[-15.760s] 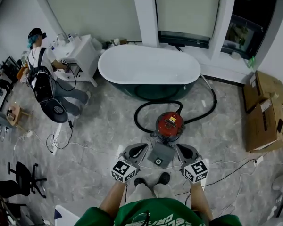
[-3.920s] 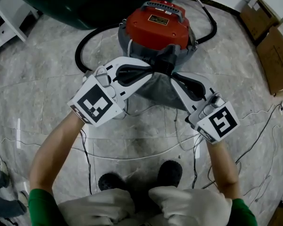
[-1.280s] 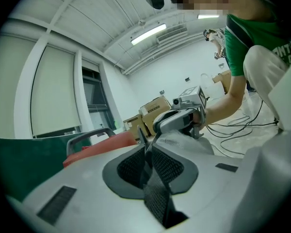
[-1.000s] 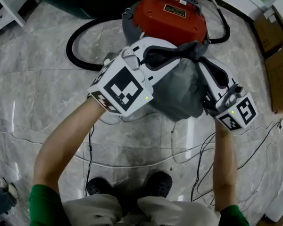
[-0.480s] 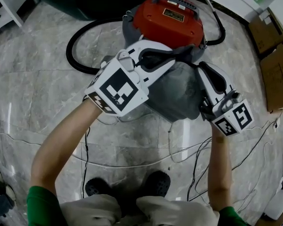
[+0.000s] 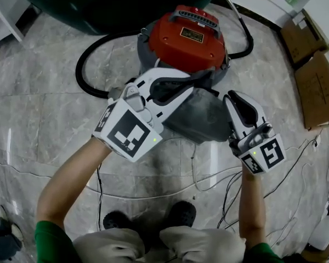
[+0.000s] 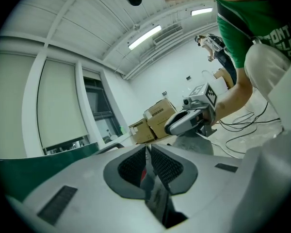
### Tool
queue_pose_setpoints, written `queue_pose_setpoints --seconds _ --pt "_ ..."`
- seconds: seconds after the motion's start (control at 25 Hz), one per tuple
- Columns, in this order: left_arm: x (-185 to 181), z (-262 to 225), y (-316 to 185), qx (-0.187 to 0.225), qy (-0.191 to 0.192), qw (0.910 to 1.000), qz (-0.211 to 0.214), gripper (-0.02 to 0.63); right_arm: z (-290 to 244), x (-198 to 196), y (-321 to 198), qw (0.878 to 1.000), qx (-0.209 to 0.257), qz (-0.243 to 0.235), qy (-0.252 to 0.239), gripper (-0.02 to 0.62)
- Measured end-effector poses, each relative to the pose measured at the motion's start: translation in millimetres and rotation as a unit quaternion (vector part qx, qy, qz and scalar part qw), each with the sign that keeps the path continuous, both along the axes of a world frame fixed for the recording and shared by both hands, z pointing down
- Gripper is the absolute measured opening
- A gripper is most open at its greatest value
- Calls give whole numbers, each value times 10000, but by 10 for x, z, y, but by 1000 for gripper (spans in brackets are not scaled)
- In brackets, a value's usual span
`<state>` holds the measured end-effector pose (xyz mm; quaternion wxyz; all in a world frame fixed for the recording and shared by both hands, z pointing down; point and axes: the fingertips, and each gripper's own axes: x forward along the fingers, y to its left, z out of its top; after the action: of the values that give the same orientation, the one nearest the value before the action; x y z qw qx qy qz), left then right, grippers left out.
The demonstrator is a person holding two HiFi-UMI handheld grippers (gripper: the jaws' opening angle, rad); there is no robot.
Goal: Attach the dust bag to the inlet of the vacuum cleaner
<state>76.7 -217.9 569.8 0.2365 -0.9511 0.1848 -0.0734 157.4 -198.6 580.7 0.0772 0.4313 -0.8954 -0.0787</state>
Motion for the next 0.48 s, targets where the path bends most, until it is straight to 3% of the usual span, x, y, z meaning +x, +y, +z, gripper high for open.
queue_pose_setpoints --seconds 0.2,0.48 --pt "-70 -276 -1 -165 34 9997 -198 38 -398 -201 -30 9979 -294 -108 569 38" --pt "-118 -929 40 -1544 302 9867 -405 21 -1197 -340 67 9929 -1125 -90 388 38"
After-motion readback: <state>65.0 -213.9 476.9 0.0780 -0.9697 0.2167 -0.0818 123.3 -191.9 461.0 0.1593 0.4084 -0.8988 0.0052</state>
